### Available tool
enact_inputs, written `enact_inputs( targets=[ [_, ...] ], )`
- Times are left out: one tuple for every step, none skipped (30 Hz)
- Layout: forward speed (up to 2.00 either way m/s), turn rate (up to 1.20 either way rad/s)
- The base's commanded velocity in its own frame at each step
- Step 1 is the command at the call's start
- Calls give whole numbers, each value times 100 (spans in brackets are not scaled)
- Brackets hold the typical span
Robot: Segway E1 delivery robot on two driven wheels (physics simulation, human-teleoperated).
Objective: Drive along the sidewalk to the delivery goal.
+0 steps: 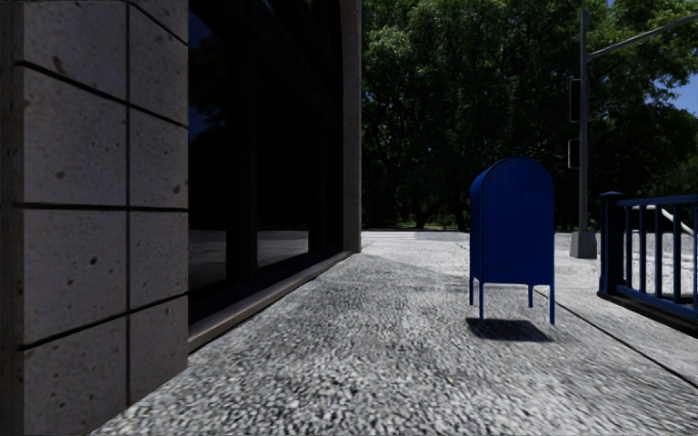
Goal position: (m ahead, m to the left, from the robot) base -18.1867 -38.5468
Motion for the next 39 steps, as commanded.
enact_inputs(
  targets=[
    [200, 0],
    [200, 0],
    [200, 0],
    [200, 0],
    [200, 0],
    [200, 0],
    [200, 0],
    [200, 0],
    [200, 0],
    [200, 0],
    [200, 0],
    [200, 0],
    [200, 0],
    [200, 0],
    [200, 0],
    [200, 0],
    [200, 0],
    [200, 0],
    [200, 0],
    [200, 0],
    [200, 0],
    [200, 0],
    [200, 0],
    [200, 0],
    [200, 0],
    [200, 0],
    [200, -28],
    [200, -28],
    [200, -47],
    [200, -53],
    [200, -54],
    [200, -54],
    [200, -55],
    [200, -55],
    [200, -55],
    [200, -55],
    [200, -55],
    [200, -55],
    [200, -56]
  ],
)
